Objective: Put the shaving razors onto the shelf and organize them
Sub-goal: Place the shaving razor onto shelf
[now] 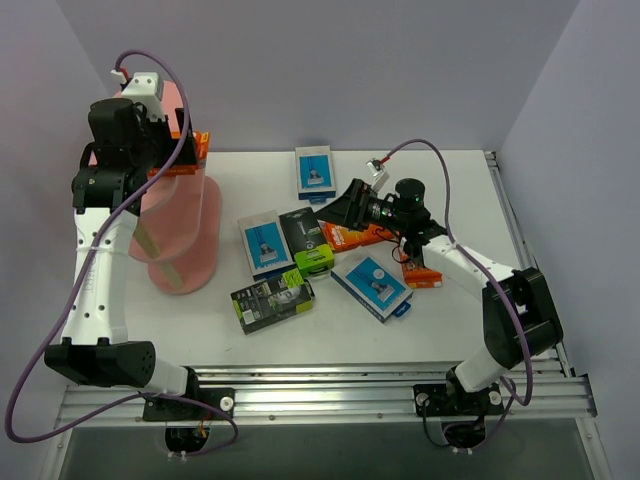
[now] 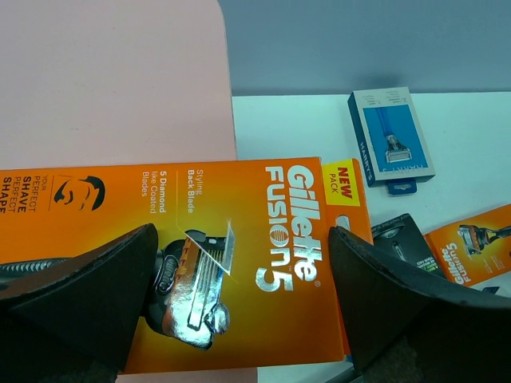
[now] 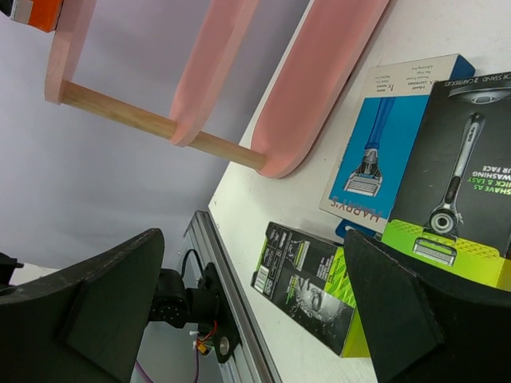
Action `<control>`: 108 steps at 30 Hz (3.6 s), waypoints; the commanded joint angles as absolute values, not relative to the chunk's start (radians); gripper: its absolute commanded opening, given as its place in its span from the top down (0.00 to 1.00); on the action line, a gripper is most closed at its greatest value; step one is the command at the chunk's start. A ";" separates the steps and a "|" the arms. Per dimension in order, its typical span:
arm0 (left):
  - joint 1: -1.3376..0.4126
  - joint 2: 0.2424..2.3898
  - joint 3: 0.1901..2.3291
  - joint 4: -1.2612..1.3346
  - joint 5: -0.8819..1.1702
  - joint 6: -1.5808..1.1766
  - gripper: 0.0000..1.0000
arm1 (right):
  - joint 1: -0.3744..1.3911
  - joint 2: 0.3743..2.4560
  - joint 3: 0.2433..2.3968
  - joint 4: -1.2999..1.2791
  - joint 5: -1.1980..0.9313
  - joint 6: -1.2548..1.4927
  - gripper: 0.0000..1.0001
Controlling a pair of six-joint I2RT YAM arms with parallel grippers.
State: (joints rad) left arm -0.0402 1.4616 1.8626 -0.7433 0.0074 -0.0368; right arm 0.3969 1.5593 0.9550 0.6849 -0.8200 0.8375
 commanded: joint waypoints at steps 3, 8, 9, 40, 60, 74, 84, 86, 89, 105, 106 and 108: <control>-0.037 1.466 1.809 -0.784 -0.081 -0.037 0.05 | 0.384 1.500 0.950 0.698 -0.842 0.808 0.09; -0.034 1.492 1.792 -0.747 -0.100 -0.048 0.05 | 0.374 1.499 0.951 0.686 -0.845 0.802 0.09; -0.034 1.500 1.798 -0.744 -0.101 -0.049 0.04 | 0.373 1.499 0.950 0.684 -0.847 0.801 0.09; 0.037 1.813 2.046 -0.715 -0.054 -0.012 0.05 | 0.313 1.654 0.962 0.793 -0.939 0.819 0.09; 0.041 2.049 2.405 -0.805 -0.008 -0.002 0.05 | 0.287 1.727 0.983 0.844 -0.962 0.828 0.09; 0.063 1.960 2.505 -0.828 -0.023 -0.015 0.02 | 0.285 1.684 0.969 0.833 -0.968 0.828 0.09; 0.092 1.895 2.539 -0.831 0.000 -0.048 0.05 | 0.287 1.670 0.960 0.834 -0.977 0.828 0.09; 0.095 1.862 2.507 -0.821 0.000 -0.054 0.05 | 0.287 1.667 0.954 0.847 -0.982 0.837 0.09; 0.106 1.829 2.479 -0.836 -0.009 -0.061 0.05 | 0.288 1.666 0.945 0.865 -0.985 0.848 0.09; 0.230 1.752 2.359 -0.871 -0.032 -0.173 0.05 | 0.287 1.644 0.913 0.925 -1.002 0.870 0.09; 0.230 1.758 2.364 -0.873 -0.031 -0.175 0.05 | 0.287 1.646 0.911 0.931 -1.005 0.873 0.09; 0.232 1.778 2.384 -0.887 -0.031 -0.181 0.05 | 0.288 1.649 0.908 0.940 -1.003 0.877 0.09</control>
